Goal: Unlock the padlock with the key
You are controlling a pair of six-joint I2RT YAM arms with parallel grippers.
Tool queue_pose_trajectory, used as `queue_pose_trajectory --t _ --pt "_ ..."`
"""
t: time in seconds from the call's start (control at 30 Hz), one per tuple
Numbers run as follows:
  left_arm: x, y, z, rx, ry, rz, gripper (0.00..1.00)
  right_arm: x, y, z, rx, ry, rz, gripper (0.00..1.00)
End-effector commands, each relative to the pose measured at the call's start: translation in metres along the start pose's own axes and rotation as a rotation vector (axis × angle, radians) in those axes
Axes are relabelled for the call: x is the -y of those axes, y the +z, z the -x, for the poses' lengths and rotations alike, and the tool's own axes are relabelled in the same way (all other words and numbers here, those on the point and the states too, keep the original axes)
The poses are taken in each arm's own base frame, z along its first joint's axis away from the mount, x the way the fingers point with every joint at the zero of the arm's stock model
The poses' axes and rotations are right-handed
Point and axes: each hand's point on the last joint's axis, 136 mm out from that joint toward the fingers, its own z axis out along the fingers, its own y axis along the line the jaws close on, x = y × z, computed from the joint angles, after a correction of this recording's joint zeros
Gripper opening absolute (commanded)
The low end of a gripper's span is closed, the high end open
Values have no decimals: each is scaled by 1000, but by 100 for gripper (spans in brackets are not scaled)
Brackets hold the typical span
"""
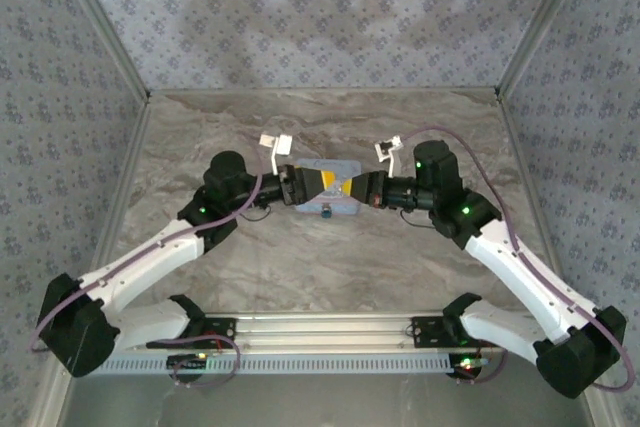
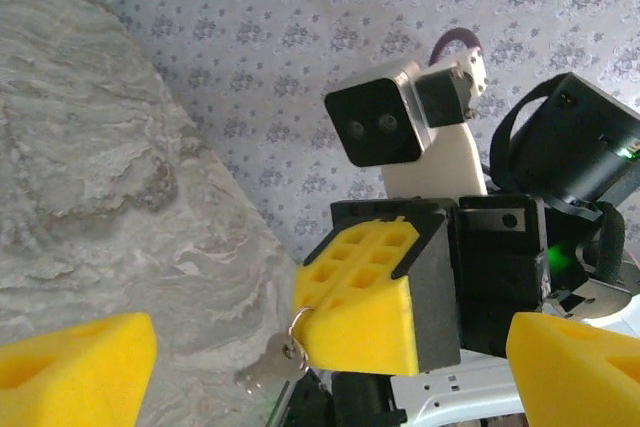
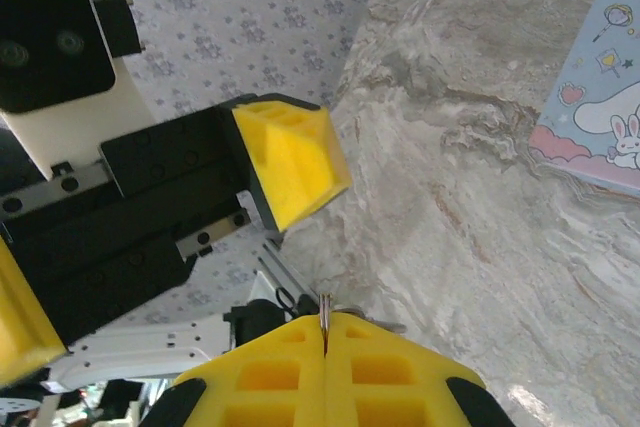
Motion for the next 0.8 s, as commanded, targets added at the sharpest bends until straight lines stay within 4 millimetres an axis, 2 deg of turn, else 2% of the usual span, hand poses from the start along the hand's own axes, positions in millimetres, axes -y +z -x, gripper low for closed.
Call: queue_pose_trajectory --t 0.0,0.23,0.47,0.6,0.77 --pt "25 10 10 5 84 -80 89 -23 -5 1 -12 24 108 0" --pt "33 27 -2 -42 84 -126 74 -29 -9 7 14 51 152 0" --pt "37 27 -4 -53 90 -138 45 -26 -11 12 39 80 158 0" --pt "35 27 -8 -63 84 -135 34 -26 -12 14 49 95 169 0" --pt "33 24 -11 -64 82 -125 30 -26 -15 16 61 98 166 0"
